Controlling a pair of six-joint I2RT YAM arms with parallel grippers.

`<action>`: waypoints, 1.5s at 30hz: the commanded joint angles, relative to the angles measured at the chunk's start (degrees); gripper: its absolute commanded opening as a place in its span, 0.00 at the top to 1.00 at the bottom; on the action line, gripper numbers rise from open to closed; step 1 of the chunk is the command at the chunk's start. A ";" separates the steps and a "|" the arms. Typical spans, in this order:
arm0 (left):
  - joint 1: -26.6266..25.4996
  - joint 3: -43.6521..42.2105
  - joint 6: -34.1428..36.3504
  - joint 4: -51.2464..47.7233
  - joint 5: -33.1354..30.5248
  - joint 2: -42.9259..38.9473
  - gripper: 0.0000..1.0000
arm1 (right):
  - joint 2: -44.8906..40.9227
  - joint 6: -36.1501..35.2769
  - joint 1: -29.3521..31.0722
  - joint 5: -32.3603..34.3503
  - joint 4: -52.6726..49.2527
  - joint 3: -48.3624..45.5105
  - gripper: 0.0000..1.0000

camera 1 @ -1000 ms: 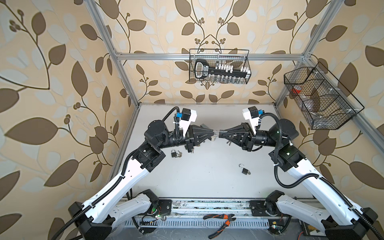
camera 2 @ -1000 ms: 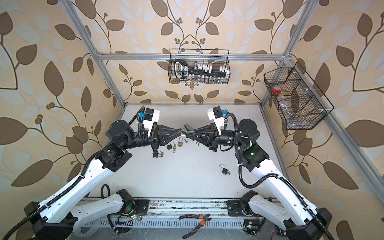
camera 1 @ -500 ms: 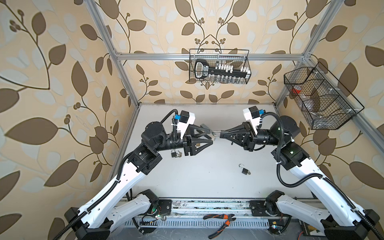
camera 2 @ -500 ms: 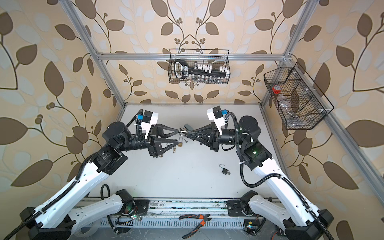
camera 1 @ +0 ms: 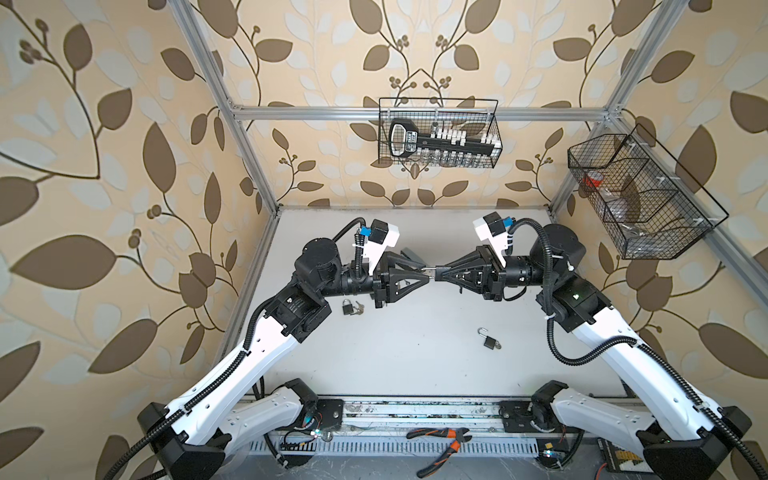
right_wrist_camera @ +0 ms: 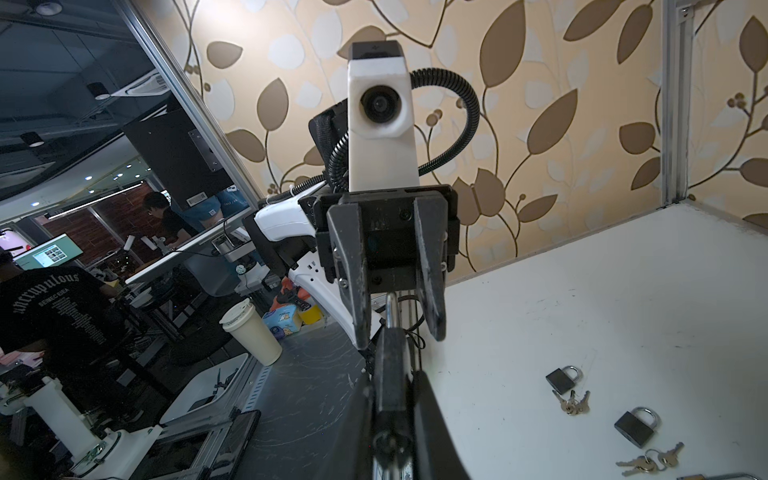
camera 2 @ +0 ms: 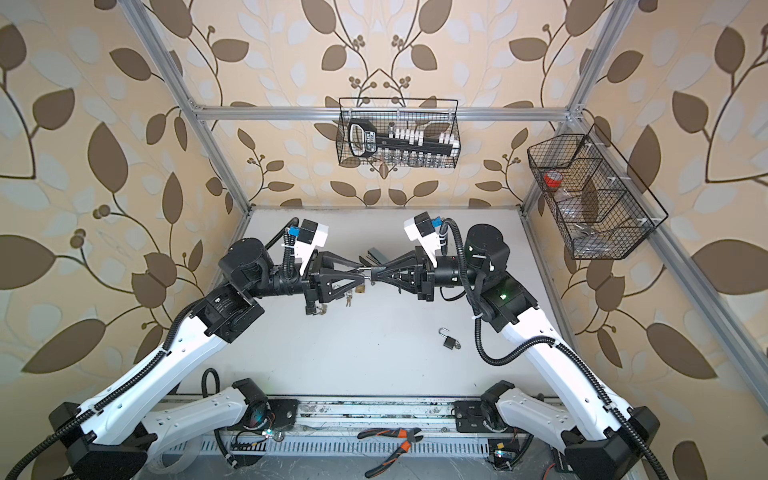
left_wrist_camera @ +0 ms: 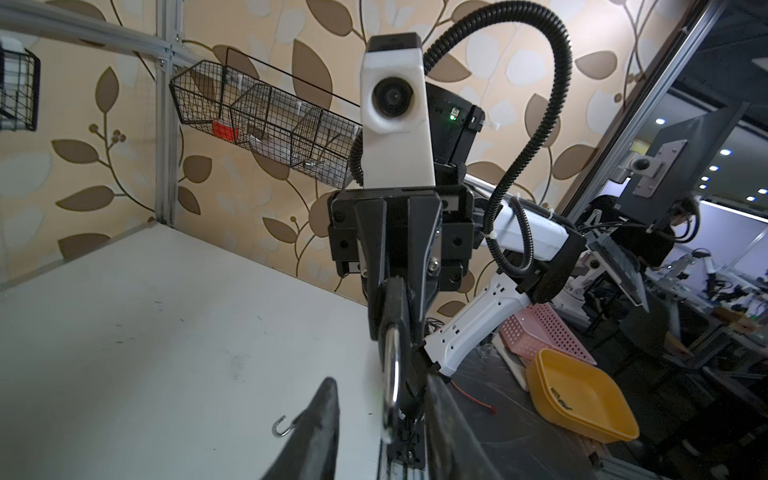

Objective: Lock with the key

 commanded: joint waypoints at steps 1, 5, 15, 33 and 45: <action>0.56 2.07 0.46 2.58 1.80 -0.48 0.81 | -0.72 -0.94 -0.03 -0.36 0.55 1.12 1.00; 0.57 1.97 0.71 2.36 1.17 -0.78 1.00 | -0.43 -1.07 -0.02 0.11 0.17 1.47 1.00; -5.71 2.44 1.92 2.23 2.34 6.11 1.00 | 4.21 -2.37 6.99 5.45 1.72 5.35 1.00; -0.55 -0.86 -6.08 9.52 3.99 1.00 1.00 | -0.11 -8.43 3.61 4.17 0.01 1.92 1.00; -6.11 -0.61 -4.88 10.49 3.08 7.41 1.00 | 4.56 -6.97 10.47 6.36 4.21 2.22 1.00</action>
